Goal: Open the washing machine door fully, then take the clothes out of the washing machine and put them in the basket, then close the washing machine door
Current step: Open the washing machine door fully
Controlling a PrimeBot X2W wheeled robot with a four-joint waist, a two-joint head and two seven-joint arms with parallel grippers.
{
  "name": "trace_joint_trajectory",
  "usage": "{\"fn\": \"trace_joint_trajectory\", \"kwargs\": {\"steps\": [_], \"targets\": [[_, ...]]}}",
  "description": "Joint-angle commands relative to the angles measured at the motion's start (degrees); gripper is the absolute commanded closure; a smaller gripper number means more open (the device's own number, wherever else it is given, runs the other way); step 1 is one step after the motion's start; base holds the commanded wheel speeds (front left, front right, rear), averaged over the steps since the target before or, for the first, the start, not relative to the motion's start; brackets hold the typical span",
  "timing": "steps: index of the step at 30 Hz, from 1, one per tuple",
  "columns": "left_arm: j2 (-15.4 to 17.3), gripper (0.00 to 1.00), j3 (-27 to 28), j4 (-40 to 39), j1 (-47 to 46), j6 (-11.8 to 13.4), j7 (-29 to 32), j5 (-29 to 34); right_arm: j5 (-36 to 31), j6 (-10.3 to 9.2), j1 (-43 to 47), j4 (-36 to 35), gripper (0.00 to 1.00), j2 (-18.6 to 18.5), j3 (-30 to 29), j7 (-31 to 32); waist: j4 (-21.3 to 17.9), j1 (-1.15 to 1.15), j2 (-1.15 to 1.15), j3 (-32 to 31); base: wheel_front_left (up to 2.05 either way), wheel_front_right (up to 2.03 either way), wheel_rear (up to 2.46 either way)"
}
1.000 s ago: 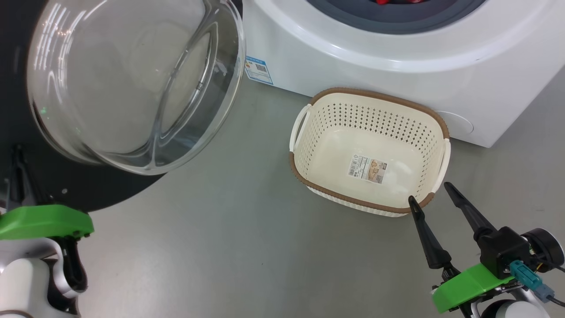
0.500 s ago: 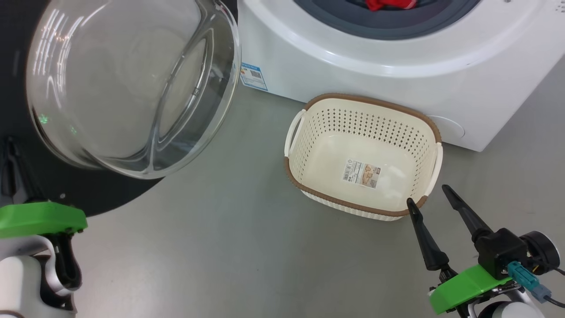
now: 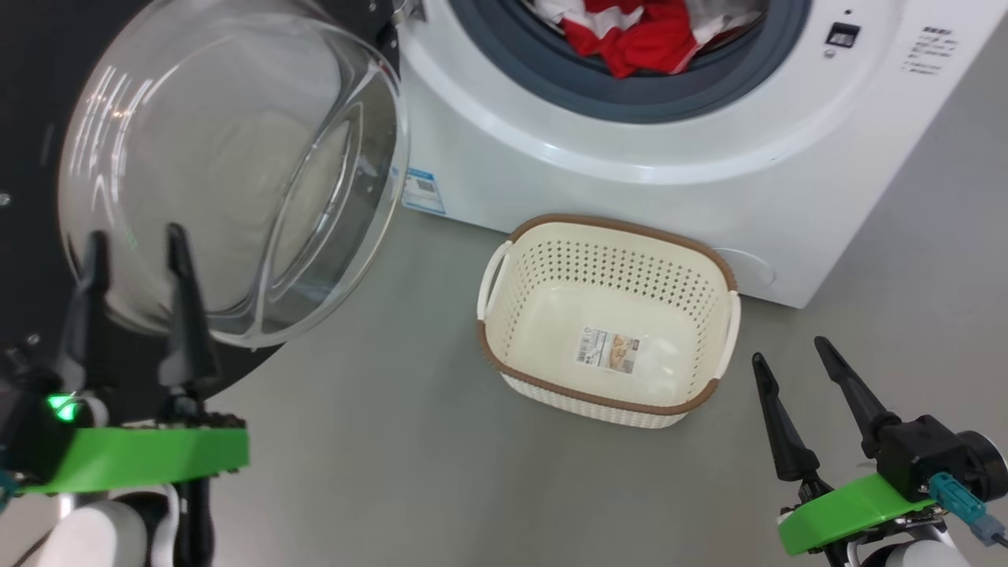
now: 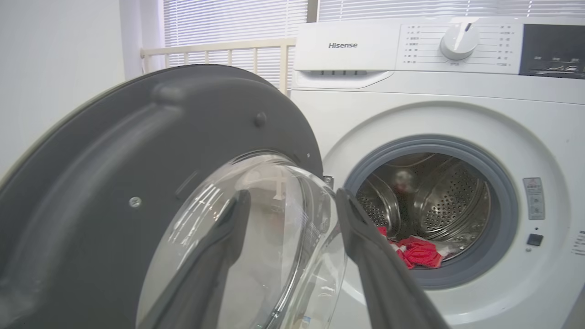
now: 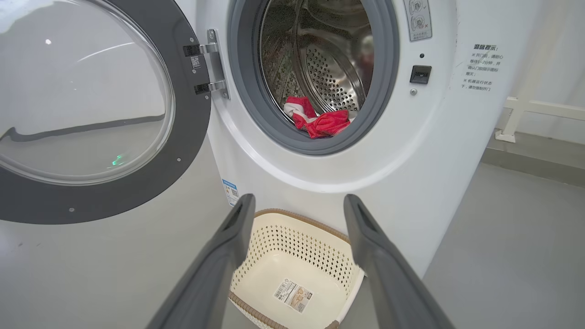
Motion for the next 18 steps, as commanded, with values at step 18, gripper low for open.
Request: {"fn": "trace_joint_trajectory", "kwargs": {"steps": [18], "targets": [[1.5, 0.00, -7.8, -0.6, 7.1, -9.3, 2.6, -2.5, 3.0, 0.20, -1.3, 1.8, 0.00, 0.5, -2.9, -4.0, -14.8, 0.00, 0.00, -8.0, 0.00, 0.00, 0.00]]}}
